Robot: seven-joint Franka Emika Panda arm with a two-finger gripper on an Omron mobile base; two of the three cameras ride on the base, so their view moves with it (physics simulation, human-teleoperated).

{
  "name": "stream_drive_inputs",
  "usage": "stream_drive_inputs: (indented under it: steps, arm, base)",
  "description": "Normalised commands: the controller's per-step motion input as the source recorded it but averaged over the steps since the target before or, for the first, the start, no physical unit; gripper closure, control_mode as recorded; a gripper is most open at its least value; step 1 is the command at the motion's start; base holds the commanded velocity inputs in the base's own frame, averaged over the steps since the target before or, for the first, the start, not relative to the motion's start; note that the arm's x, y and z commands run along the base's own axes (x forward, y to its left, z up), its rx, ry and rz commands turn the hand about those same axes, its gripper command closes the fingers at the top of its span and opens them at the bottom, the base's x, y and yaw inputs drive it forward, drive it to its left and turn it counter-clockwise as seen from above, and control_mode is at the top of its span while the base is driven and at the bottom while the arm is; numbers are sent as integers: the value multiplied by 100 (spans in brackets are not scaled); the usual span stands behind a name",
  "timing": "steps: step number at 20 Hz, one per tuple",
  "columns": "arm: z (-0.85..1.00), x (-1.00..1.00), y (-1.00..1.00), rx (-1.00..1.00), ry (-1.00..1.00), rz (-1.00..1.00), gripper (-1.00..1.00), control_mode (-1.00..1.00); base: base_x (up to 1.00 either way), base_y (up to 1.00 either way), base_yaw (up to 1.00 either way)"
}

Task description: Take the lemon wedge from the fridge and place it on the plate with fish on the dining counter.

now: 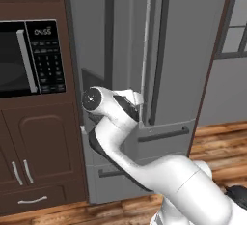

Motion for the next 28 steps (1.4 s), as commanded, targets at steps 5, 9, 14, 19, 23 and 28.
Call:
stream_drive_inputs:
  steps: [5, 9, 14, 19, 23, 28]
  arm:
    - [100, -100, -37, 0, -29, -2, -100, -100]
    - [100, -100, -89, 17, -15, -6, -100, -100]
    - [78, -63, -100, 37, 6, -1, -100, -100]
    - [33, 1, -100, 40, 12, 9, -100, -100]
    - [0, 20, -88, 31, 0, 34, -100, -100]
    - [-6, 65, -17, 28, -1, 32, -100, -100]
  base:
    - [0, 0, 0]
    - [0, 0, 0]
    - [0, 0, 0]
    - [0, 0, 0]
    - [0, 0, 0]
    - [0, 0, 0]
